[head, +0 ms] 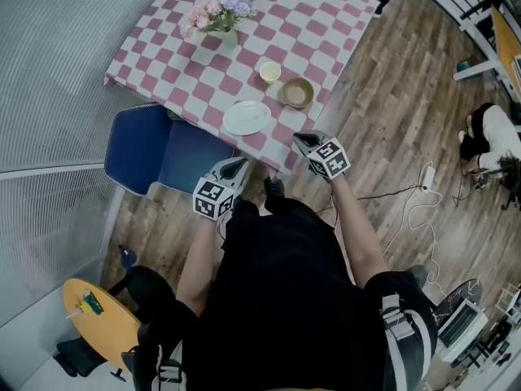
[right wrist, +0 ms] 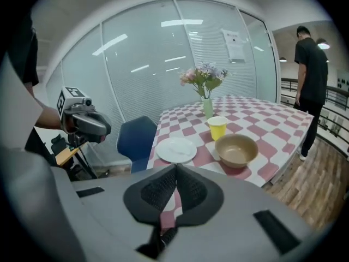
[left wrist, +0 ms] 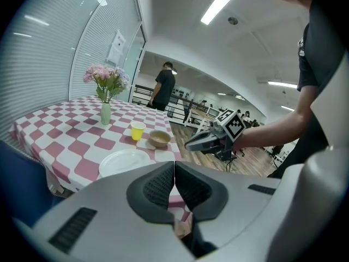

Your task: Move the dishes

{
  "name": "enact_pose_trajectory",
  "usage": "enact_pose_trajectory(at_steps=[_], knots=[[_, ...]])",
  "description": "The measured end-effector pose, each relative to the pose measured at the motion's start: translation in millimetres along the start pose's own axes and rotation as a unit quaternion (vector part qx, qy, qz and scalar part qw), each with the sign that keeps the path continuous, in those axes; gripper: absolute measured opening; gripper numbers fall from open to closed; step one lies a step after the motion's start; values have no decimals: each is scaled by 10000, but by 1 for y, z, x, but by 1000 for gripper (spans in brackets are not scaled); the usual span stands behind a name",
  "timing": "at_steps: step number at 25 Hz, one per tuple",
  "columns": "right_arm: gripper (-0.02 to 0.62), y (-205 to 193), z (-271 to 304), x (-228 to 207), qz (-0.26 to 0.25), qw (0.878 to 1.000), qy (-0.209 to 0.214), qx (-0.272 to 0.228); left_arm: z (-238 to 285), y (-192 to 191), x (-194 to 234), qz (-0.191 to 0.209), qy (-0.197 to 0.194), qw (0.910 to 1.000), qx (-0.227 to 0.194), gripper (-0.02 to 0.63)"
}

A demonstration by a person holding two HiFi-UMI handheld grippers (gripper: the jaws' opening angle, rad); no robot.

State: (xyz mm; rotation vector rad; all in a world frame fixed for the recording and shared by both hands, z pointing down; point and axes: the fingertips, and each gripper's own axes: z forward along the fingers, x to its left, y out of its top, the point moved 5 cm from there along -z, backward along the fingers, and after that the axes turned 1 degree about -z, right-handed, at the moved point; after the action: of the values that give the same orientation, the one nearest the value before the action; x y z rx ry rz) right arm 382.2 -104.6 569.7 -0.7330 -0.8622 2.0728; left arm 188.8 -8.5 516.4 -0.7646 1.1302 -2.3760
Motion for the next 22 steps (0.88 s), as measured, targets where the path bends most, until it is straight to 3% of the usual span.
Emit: enact_pose_trajectory(at_steps=[7, 22], knots=[[15, 13, -18, 7, -166, 9993, 35, -328, 2, -1, -5, -2, 72, 10000, -35, 23], [15, 14, -28, 15, -435, 9983, 127, -369, -4, 1, -17, 106, 137, 9998, -21, 23]])
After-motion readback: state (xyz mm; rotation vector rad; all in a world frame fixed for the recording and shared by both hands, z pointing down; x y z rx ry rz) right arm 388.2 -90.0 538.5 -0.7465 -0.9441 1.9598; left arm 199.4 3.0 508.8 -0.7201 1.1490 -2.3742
